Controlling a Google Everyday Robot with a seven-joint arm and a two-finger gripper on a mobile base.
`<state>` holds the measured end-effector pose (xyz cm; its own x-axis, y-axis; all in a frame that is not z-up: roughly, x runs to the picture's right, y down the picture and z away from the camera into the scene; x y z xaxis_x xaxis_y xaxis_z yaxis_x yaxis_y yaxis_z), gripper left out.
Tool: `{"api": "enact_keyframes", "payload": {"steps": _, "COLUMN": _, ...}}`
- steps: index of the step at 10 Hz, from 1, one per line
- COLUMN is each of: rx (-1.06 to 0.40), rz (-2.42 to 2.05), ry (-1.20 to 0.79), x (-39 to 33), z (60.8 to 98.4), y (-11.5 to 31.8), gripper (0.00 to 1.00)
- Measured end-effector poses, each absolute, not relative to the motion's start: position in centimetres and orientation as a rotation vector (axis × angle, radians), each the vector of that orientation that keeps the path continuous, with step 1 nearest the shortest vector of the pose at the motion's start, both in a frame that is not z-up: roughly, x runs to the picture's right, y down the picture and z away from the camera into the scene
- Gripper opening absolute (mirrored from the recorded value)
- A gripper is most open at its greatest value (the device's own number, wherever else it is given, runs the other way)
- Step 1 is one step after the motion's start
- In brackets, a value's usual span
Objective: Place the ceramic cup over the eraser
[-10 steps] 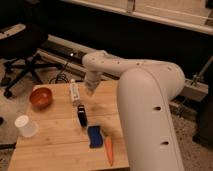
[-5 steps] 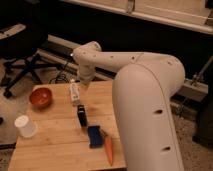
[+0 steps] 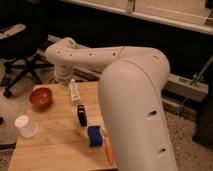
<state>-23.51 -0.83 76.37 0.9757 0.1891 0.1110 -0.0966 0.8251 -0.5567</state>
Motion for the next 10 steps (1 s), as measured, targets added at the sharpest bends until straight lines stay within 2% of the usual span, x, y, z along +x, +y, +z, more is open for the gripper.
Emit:
{"api": "enact_keyframes", "payload": {"steps": 2, "rx": -0.578, "rz": 0.049, "ry": -0.195, "x": -26.8, "z": 75.0, "y": 0.4, "gripper": 0.79}}
{"api": "enact_keyframes", "payload": {"steps": 6, "rx": -0.578, "rz": -0.121, "ry": -0.268, "x": -31.2, "z": 73.7, "y": 2.6, "gripper": 0.8}}
{"api": "enact_keyframes", "payload": {"steps": 10, "rx": -0.578, "rz": -0.125, "ry": -0.271, "x": -31.2, "z": 73.8, "y": 2.6, "gripper": 0.8}}
